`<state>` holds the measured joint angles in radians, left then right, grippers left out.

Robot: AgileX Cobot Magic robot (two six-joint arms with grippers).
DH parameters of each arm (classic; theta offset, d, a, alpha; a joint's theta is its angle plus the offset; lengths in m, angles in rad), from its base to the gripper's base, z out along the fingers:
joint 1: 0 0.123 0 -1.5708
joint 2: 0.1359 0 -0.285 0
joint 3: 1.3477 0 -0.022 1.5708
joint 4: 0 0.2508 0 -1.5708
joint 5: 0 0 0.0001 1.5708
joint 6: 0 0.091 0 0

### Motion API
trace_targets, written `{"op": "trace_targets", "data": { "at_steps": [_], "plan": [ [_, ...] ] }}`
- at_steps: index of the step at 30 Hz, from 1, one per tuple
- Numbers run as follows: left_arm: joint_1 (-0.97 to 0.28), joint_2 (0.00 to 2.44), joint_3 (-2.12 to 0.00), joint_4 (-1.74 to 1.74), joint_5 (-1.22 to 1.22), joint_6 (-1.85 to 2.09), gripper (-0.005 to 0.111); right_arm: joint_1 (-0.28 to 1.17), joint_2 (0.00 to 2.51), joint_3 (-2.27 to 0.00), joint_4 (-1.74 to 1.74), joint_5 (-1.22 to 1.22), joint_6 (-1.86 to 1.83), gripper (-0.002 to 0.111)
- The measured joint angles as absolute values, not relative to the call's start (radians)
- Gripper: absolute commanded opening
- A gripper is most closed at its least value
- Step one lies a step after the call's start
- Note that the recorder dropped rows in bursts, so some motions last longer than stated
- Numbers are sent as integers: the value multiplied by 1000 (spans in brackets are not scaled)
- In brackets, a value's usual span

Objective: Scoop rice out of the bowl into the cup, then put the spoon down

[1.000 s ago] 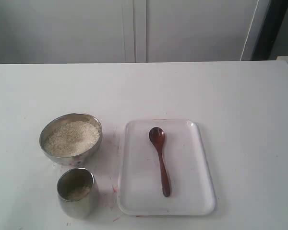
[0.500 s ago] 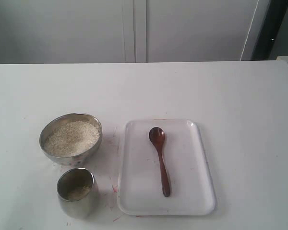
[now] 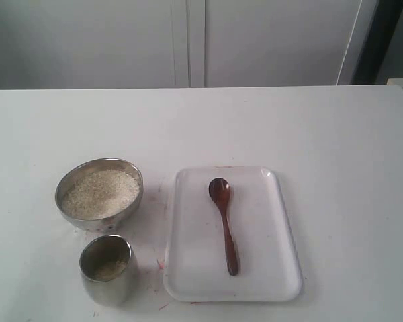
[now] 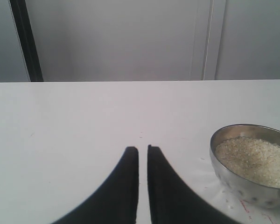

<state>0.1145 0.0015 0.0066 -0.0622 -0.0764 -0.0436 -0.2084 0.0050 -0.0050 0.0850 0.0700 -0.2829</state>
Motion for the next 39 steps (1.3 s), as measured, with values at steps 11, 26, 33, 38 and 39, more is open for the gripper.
{"op": "trace_targets", "data": {
  "at_steps": [11,26,33,38,39],
  "plan": [
    [114,1,7,-62,-76,-44,14,-208,5,-5,63,-46,-205,0],
    [114,1,7,-62,-76,-44,14,-208,5,-5,61,-61,-203,0],
    [114,1,7,-62,-76,-44,14,-208,5,-5,61,-61,-203,0],
    [114,1,7,-62,-76,-44,14,-208,5,-5,61,-61,-203,0],
    [114,1,7,-62,-76,-44,14,-208,5,-5,61,-61,-203,0]
  ]
}}
